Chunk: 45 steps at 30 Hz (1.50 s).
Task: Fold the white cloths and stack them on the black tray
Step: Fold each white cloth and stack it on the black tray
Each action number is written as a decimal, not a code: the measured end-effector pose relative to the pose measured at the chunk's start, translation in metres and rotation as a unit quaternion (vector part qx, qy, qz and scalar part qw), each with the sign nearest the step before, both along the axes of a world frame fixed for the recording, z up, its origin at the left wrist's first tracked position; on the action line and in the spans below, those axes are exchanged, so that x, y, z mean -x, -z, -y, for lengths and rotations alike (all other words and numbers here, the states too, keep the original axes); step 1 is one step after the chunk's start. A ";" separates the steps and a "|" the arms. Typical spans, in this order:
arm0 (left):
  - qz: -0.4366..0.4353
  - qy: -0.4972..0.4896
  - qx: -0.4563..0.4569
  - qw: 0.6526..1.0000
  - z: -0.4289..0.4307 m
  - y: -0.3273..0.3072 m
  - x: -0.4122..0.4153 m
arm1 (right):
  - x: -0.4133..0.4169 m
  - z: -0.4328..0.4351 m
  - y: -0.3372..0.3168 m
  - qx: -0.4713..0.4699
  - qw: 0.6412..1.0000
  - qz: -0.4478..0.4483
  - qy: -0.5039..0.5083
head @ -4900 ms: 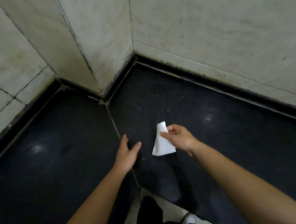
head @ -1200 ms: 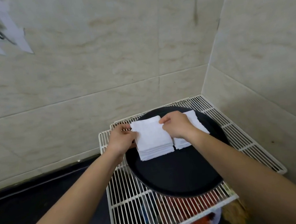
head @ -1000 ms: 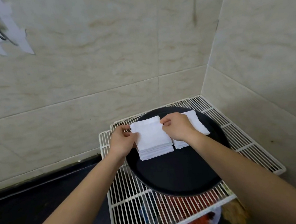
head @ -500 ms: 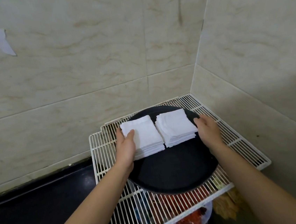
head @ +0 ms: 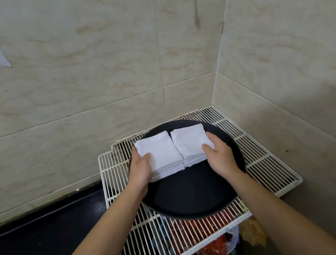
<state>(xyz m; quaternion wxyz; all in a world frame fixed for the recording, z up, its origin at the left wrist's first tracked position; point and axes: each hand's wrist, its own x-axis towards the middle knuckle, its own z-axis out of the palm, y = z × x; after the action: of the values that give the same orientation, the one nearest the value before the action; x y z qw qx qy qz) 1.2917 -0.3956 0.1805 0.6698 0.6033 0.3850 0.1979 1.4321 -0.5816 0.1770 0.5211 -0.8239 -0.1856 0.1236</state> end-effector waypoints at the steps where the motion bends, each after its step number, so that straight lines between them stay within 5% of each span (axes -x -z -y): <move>1: 0.008 -0.001 -0.007 1.000 0.000 -0.003 0.002 | -0.001 0.000 0.001 0.017 0.999 0.028 0.002; 6: 0.018 0.027 -0.077 0.996 -0.003 -0.006 0.007 | -0.009 -0.017 -0.020 0.223 0.926 0.284 -0.113; 11: 0.003 0.030 -0.101 0.994 -0.003 0.001 0.006 | -0.015 -0.052 -0.023 0.350 0.862 0.261 -0.256; 16: 0.006 0.042 -0.080 0.996 -0.012 0.002 0.009 | -0.020 -0.053 -0.010 0.380 0.851 0.257 -0.256; 18: -0.022 0.035 -0.148 0.988 -0.017 -0.003 0.010 | -0.017 -0.052 -0.008 0.382 0.848 0.263 -0.256; 20: -0.060 0.042 -0.344 0.936 -0.022 -0.013 0.008 | -0.016 -0.053 -0.009 0.381 0.847 0.266 -0.258; 22: -0.101 0.106 -0.531 0.835 -0.026 -0.021 0.000 | -0.017 -0.054 -0.009 0.378 0.848 0.265 -0.259; 24: -0.181 0.205 -0.591 0.759 -0.029 -0.022 -0.011 | -0.018 -0.053 -0.008 0.373 0.853 0.260 -0.255; 27: -0.273 0.279 -0.572 0.722 -0.032 -0.015 -0.021 | -0.016 -0.051 -0.011 0.350 0.868 0.249 -0.248; 31: -0.253 0.270 -0.562 0.739 -0.035 -0.013 -0.021 | -0.018 -0.037 -0.016 0.259 0.920 0.253 -0.151; 36: -0.059 0.085 -0.436 0.894 -0.016 -0.013 0.009 | -0.019 0.003 -0.016 0.009 0.994 0.087 -0.067; 38: -0.080 0.131 -0.468 0.870 -0.011 -0.006 0.027 | -0.022 0.024 -0.009 0.056 0.988 0.090 -0.116; 42: -0.138 0.205 -0.599 0.762 -0.018 0.016 0.037 | -0.032 0.042 0.004 0.200 0.942 0.167 -0.211; 45: -0.152 0.199 -0.587 0.770 -0.019 0.017 0.035 | -0.034 0.037 0.008 0.173 0.944 0.195 -0.204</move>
<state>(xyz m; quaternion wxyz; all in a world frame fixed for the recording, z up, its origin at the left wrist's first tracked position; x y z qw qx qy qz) 1.2569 -0.3769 0.1630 0.1429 0.9643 0.1619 0.1533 1.4660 -0.6183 0.1693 0.2880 -0.8538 -0.4233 0.0942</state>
